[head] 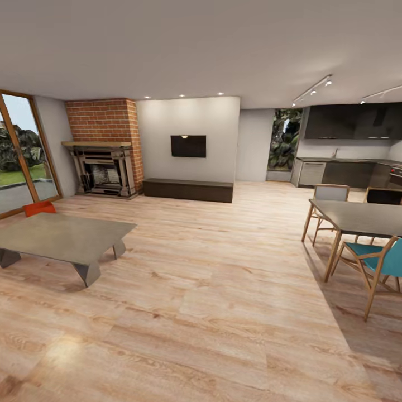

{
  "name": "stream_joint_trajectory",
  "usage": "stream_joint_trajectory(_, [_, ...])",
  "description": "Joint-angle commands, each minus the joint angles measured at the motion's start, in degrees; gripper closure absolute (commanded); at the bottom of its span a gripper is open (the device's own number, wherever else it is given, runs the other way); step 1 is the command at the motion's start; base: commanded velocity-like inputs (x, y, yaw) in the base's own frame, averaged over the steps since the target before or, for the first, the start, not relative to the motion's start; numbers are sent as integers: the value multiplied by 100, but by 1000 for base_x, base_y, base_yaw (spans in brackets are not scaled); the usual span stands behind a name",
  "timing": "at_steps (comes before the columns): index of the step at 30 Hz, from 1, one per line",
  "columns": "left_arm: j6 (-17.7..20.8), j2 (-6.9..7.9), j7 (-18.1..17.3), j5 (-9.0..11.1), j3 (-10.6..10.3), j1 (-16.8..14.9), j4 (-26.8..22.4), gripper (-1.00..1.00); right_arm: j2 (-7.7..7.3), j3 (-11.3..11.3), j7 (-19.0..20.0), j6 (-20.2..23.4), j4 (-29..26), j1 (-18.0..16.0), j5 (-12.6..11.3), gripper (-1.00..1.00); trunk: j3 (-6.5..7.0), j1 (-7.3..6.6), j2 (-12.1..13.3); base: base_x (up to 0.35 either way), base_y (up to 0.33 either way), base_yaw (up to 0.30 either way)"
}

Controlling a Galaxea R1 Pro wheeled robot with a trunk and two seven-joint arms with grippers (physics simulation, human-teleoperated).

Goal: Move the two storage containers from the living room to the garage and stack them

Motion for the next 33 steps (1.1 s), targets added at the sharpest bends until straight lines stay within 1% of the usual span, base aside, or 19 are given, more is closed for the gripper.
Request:
stream_joint_trajectory(1, [-19,-3,13,21,4,-4,3,-100,3,48,-1,-28,15,-7,-43,-100,-8,4,-5,326,0,0])
stream_joint_trajectory(33, [48,-9,13,21,6,-3,5,-100,3,48,-1,-29,15,-7,-43,-100,-8,4,-5,326,0,0])
